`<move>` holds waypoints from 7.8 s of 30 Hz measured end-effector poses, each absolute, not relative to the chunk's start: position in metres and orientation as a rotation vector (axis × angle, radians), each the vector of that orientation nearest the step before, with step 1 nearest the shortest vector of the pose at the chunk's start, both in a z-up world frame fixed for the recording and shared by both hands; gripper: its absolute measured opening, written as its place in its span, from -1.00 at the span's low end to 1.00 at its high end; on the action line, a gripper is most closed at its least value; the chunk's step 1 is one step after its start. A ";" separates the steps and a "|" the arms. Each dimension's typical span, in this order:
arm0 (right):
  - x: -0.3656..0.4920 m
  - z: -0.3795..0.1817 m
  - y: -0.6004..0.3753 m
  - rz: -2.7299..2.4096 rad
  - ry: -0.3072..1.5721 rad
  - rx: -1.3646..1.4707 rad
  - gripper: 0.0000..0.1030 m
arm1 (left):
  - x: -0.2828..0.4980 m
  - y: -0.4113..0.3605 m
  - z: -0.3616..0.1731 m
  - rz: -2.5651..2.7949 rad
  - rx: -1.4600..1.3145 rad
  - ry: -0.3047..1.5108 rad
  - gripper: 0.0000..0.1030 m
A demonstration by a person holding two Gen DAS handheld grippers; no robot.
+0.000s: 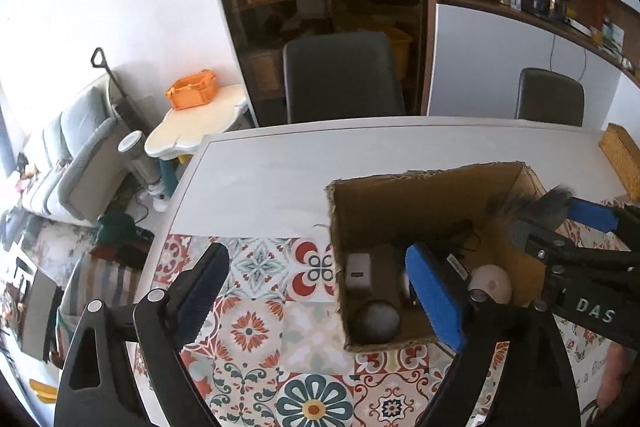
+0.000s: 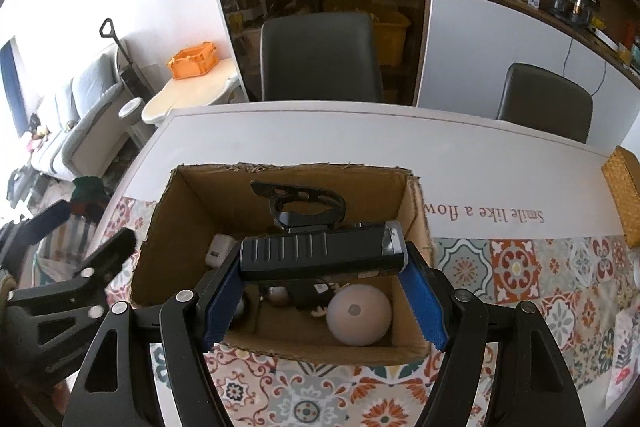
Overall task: Organize rigid objects
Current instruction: 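Open both tools to drop the charger and power bank into the box, then withdraw both tools and move toward the figurine and battery charger, then grasp the white battery charger with the right tool while the left tool grasps the astronaut figurine, then carry the figurine and battery charger over the box with both tools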
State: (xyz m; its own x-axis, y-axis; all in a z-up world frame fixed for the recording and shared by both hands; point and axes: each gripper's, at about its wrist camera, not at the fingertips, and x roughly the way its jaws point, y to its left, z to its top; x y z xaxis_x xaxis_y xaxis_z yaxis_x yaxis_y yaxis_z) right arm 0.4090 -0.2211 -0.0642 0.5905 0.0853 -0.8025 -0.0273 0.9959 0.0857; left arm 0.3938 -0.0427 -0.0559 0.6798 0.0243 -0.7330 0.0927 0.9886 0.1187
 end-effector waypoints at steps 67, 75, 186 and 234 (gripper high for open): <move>0.185 -0.153 -0.192 -0.106 1.108 0.231 0.65 | 0.203 -0.007 -0.166 -0.424 0.180 0.883 0.77; 0.174 -0.181 -0.191 -0.109 1.156 0.273 0.65 | 0.200 -0.013 -0.192 -0.448 0.224 0.914 0.77; 0.175 -0.199 -0.180 -0.017 0.851 -0.008 -0.03 | 0.198 -0.048 -0.219 -0.381 0.185 0.862 0.02; 0.246 -0.033 -0.194 0.039 0.457 -0.015 -0.03 | 0.285 -0.061 -0.040 -0.329 0.153 0.500 0.03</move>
State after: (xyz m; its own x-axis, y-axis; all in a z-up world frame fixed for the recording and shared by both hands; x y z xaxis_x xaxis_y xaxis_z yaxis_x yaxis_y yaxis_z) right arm 0.2462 -0.1940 -0.0325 0.8968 0.0346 -0.4411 -0.0416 0.9991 -0.0061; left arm 0.2853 -0.0606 -0.0404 0.8266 -0.2713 -0.4930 0.3453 0.9363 0.0636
